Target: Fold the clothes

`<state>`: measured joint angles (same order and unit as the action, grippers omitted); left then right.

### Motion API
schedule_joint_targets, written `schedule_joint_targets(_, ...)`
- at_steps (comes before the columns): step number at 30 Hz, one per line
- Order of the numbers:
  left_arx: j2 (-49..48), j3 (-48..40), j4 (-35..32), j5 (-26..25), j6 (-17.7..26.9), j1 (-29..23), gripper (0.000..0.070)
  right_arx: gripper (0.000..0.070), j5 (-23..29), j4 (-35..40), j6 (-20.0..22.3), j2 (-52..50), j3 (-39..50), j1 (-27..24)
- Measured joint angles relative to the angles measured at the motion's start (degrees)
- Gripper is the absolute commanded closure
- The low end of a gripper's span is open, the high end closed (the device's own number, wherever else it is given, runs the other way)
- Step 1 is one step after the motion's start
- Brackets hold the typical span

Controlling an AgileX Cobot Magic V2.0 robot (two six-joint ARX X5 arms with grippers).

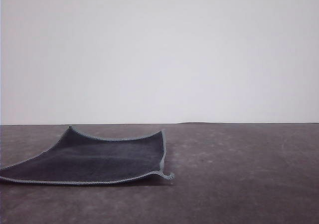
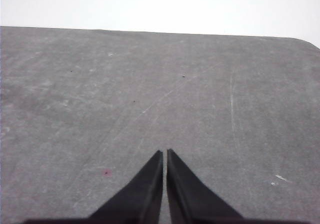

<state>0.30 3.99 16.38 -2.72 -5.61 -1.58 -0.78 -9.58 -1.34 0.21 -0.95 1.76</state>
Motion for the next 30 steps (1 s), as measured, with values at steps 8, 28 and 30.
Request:
schedule_joint_targets(8, 0.0, -0.1, -0.2, 0.0, 0.0, 0.0, 0.0683, 0.0694, 0.0, 0.0, 0.0, 0.0, 0.0, 0.0)
schedule_joint_targets(28, 0.0, -0.1, -0.3, -0.1, -2.6, 0.0, 0.0683, 0.0694, -0.7, -0.1, -0.7, 0.0, 0.0, 0.0)
schedule_joint_targets(30, 0.0, -0.1, -0.3, -0.1, -2.7, 0.0, 0.0683, 0.0694, -0.8, -0.1, -1.7, 0.0, 0.0, 0.0)
